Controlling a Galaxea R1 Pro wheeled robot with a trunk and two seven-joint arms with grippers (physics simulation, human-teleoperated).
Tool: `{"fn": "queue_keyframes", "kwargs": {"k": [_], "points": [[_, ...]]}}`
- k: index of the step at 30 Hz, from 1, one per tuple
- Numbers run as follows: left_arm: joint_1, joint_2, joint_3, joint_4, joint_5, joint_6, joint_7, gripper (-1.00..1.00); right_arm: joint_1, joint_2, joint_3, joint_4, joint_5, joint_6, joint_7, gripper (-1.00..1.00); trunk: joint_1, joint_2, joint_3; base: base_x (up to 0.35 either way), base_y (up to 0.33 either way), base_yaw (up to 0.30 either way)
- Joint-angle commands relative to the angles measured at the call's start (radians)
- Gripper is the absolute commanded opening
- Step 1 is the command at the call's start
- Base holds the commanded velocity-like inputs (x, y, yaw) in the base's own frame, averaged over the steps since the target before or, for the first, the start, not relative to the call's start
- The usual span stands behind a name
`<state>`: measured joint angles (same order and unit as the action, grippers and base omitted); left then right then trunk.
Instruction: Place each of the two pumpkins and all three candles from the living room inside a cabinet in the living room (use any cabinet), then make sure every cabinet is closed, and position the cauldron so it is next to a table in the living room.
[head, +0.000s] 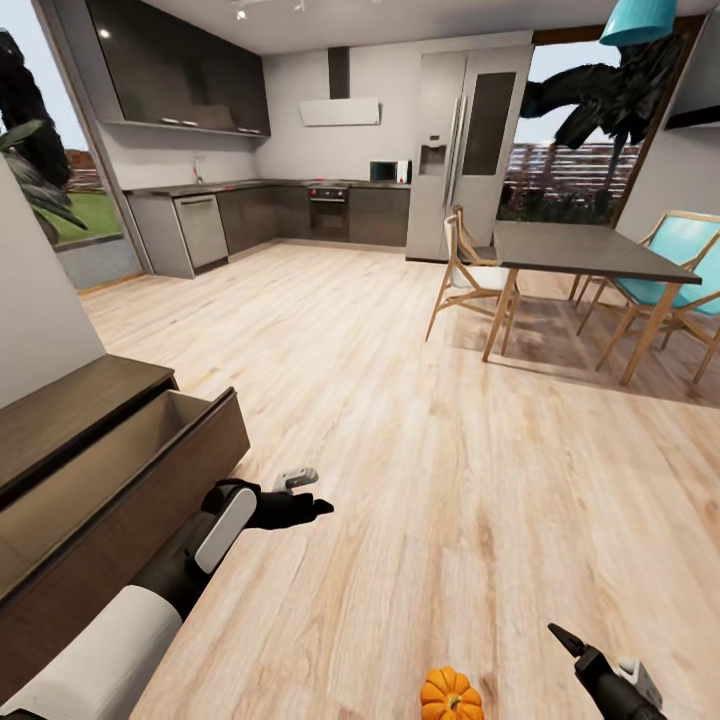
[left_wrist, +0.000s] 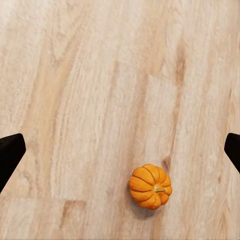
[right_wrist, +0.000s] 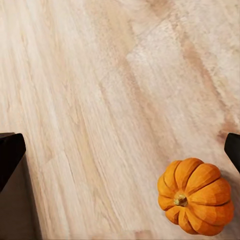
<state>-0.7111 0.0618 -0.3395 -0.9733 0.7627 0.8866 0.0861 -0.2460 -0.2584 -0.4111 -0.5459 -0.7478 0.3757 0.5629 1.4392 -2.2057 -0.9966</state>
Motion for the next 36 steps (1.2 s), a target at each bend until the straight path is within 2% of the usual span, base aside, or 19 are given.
{"fn": "queue_keyframes", "kwargs": {"k": [1, 6, 9, 23, 36], "points": [[-0.001, 0.001, -0.003, -0.002, 0.010, 0.002, 0.009, 1.00, -0.002, 0.001, -0.002, 0.000, -0.007, 0.009, 0.000, 1.00, 0.004, -0.008, -0.004, 0.000, 0.000, 0.000], [-0.001, 0.001, -0.003, -0.003, 0.010, 0.002, 0.009, 1.00, -0.011, 0.006, 0.009, 0.001, -0.007, 0.009, -0.060, 1.00, 0.023, -0.043, -0.020, 0.000, 0.000, 0.000], [-0.001, 0.001, -0.003, -0.004, 0.010, 0.002, 0.009, 1.00, -0.028, 0.009, 0.043, 0.003, -0.007, 0.009, -0.086, 1.00, 0.034, -0.064, -0.029, 0.000, 0.000, 0.000], [-0.001, 0.003, -0.002, -0.004, 0.010, 0.002, 0.008, 1.00, -0.054, 0.026, 0.128, 0.010, -0.007, 0.009, -0.107, 1.00, 0.088, -0.162, -0.073, 0.000, 0.000, 0.000], [-0.001, 0.003, -0.002, -0.016, 0.010, 0.002, -0.051, 1.00, -0.058, 0.025, 0.138, 0.013, -0.008, 0.020, -0.096, 1.00, 0.138, -0.253, -0.114, 0.000, 0.000, 0.000]]}}
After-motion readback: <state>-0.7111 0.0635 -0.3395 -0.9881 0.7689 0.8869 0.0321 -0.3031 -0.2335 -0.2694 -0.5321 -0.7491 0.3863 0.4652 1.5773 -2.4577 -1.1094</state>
